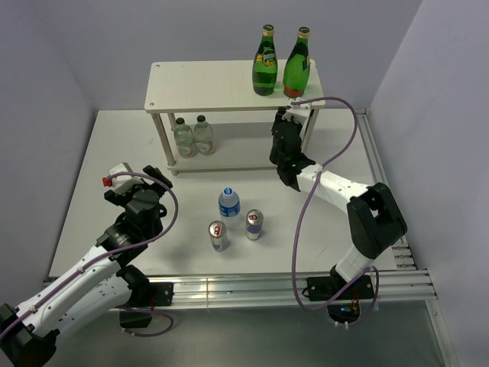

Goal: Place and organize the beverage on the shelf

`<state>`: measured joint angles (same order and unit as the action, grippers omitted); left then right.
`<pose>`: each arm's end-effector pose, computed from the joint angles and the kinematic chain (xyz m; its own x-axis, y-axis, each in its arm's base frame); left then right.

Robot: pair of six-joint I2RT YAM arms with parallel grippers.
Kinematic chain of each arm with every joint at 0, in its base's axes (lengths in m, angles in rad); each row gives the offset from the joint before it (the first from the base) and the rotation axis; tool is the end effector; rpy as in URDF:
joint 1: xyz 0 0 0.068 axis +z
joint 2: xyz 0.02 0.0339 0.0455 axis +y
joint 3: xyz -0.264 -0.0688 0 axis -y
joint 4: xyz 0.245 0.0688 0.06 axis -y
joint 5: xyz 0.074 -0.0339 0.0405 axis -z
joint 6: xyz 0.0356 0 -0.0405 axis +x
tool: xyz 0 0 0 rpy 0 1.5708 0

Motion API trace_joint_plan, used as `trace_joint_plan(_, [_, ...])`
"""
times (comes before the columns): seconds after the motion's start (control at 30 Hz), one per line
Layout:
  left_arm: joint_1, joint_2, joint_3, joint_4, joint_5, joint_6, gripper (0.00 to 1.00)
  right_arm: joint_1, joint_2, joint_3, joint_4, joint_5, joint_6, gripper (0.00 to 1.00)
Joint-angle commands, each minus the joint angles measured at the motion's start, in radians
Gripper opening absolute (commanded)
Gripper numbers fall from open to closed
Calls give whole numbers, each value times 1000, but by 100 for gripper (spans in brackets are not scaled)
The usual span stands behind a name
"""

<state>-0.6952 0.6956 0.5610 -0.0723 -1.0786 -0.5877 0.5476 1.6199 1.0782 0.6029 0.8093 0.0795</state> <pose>0.1407 -0.0765 0.2906 0.0681 -0.3980 -0.9148 -0.3868 0.8347 -0.3920 0.3312 0.1718 0.3083 0.0725 0.1084 -0.9915 0.2526 0.9597 0.1234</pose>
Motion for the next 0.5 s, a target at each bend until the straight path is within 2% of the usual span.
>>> trace_joint_plan(0.0, [-1, -15, 11, 23, -7, 11, 99, 8, -11, 46, 163, 37, 6, 0])
trace_joint_plan(0.07, [0, -16, 11, 23, -6, 11, 99, 8, 9, 57, 141, 42, 6, 0])
trace_joint_plan(0.1, [0, -16, 11, 23, -6, 11, 99, 9, 15, 63, 129, 47, 9, 4])
trace_joint_plan(0.13, [0, -19, 10, 20, -6, 11, 99, 8, 26, 68, 121, 50, 14, 28])
trace_joint_plan(0.2, [0, -18, 11, 22, -6, 11, 99, 9, 34, 74, 107, 50, 19, 57])
trace_joint_plan(0.23, [0, -16, 11, 22, -7, 9, 99, 8, 34, 77, 100, 50, 22, 99])
trace_joint_plan(0.47, [0, -15, 11, 20, -7, 8, 99, 14, 8, 68, 84, 47, 11, 100])
